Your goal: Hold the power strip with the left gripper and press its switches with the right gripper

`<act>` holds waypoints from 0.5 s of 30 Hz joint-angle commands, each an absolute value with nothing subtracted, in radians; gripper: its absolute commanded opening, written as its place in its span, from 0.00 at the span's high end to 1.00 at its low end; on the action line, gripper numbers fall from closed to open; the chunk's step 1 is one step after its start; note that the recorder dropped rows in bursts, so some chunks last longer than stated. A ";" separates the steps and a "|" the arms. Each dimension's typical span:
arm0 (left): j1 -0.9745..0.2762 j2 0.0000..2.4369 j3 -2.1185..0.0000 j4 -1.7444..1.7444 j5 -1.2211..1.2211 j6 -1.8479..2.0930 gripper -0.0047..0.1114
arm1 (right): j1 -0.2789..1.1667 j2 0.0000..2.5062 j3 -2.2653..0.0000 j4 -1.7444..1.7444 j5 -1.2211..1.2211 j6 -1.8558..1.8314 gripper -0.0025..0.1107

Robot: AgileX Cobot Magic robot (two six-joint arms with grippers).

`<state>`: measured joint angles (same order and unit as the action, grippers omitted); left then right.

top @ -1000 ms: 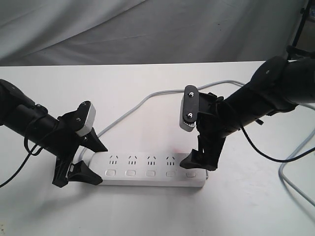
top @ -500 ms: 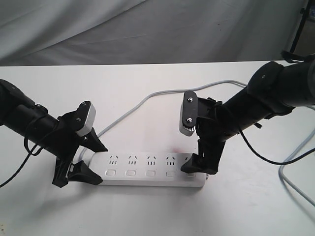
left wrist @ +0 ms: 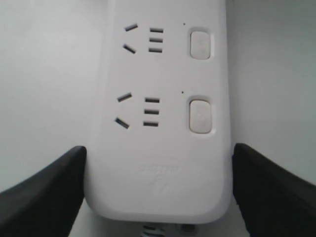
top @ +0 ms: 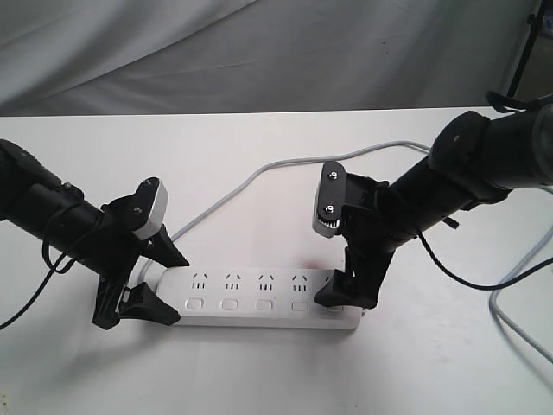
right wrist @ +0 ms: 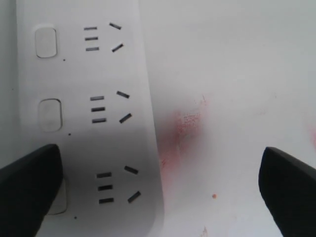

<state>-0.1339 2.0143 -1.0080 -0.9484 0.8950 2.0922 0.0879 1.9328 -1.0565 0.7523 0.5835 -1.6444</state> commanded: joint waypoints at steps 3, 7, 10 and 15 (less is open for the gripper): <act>-0.140 2.016 -1.004 -0.956 0.890 2.094 0.84 | 0.080 1.961 -1.045 0.599 0.535 -1.607 0.05; -0.140 2.016 -1.004 -0.956 0.890 2.094 0.84 | 0.080 1.961 -1.045 0.540 0.533 -1.558 0.05; -0.140 2.016 -1.004 -0.956 0.890 2.094 0.84 | 0.080 1.961 -1.045 0.536 0.533 -1.558 0.05; -0.140 2.016 -1.004 -0.956 0.890 2.094 0.84 | 0.080 1.961 -1.043 0.487 0.531 -1.527 0.05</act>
